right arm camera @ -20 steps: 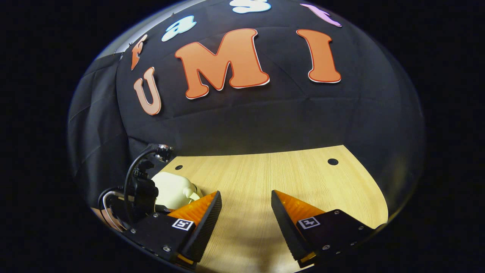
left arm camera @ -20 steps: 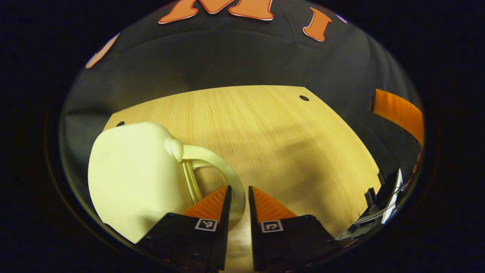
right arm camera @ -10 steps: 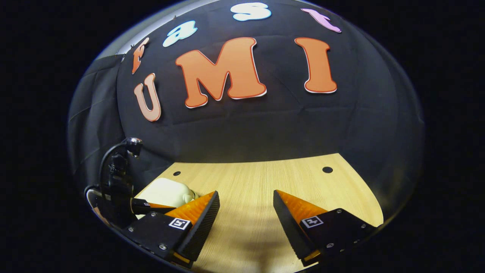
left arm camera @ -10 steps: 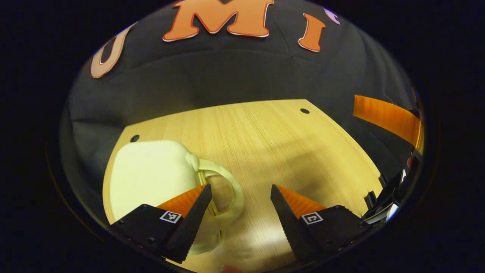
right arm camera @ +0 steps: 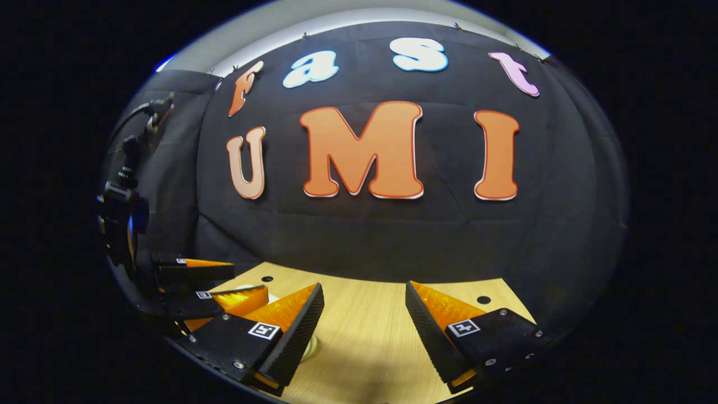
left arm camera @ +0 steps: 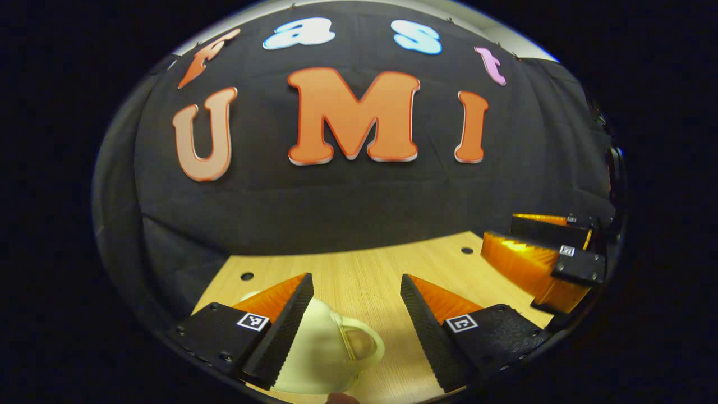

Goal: First open the suitcase, pack the skin care products into it, and then close the suitcase.

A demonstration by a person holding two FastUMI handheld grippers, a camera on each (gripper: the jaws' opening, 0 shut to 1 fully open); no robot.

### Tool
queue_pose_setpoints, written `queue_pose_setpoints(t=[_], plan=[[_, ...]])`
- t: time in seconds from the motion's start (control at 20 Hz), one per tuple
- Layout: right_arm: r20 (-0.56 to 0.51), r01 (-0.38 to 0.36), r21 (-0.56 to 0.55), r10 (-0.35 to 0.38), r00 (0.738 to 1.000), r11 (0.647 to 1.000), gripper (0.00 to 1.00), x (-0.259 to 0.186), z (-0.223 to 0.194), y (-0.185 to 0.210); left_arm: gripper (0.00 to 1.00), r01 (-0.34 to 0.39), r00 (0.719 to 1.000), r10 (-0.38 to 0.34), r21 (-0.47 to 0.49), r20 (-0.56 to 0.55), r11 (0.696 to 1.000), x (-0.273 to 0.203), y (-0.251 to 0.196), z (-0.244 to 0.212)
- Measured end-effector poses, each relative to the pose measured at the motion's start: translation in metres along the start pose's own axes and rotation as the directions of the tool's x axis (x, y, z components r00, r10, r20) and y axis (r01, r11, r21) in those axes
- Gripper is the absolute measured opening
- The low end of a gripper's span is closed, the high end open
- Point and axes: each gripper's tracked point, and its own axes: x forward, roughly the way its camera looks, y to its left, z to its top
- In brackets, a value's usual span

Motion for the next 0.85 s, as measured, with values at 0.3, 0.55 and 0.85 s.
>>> queue_pose_setpoints(t=[0.3,0.55,0.85], plan=[[0.121,-0.013,-0.017,0.015,0.993,1.000,0.93,-0.003,0.042,0.017,0.96,-0.105,0.962,0.115,-0.053,0.247,0.993,-0.023,0.000,0.014],[0.156,0.003,-0.024,0.001,0.988,1.000,0.93,-0.008,0.044,0.020,0.97,-0.145,0.927,0.149,-0.036,0.344,0.989,-0.024,0.003,0.016],[0.181,0.017,-0.040,-0.010,0.983,0.999,0.93,-0.014,0.047,0.015,0.97,-0.197,0.916,0.200,-0.043,0.348,0.979,-0.025,0.004,0.021]])
